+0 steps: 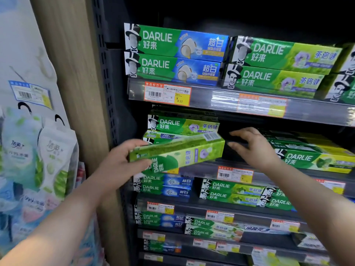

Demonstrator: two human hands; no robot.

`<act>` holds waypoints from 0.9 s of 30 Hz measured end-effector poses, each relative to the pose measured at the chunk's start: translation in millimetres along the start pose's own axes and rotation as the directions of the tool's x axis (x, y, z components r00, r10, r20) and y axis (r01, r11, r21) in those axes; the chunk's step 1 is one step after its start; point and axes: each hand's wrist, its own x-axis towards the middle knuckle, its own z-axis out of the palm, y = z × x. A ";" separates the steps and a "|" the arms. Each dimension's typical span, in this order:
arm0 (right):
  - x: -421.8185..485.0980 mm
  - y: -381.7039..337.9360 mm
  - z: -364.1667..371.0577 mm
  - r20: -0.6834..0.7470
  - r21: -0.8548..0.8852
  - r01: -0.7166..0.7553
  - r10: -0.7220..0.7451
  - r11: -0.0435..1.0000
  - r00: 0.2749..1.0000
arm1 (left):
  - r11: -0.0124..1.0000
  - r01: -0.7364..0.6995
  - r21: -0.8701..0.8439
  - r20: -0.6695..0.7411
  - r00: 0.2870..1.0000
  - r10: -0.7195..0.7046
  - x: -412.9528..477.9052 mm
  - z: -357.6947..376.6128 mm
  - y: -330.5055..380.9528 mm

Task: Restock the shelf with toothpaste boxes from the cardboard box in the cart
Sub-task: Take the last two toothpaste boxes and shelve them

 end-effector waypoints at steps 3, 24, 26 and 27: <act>-8.1 10.9 -5.7 0.008 -0.027 -0.027 0.027 0.999 1.000 | 1.000 0.004 0.003 -0.035 0.999 -0.004 24.2 6.8 12.1; -16.6 -28.1 23.8 0.046 0.210 -0.036 0.027 0.977 0.999 | 0.989 0.044 0.140 -0.247 0.969 -0.008 79.0 23.3 18.0; -19.5 -29.3 24.2 0.009 0.166 -0.018 0.017 0.986 1.000 | 0.979 0.069 0.192 -0.258 0.966 -0.018 75.7 27.5 10.9; -19.9 -29.4 25.3 -0.002 0.161 -0.024 0.024 0.987 1.000 | 0.975 0.099 0.198 -0.255 0.966 -0.046 73.6 28.6 6.2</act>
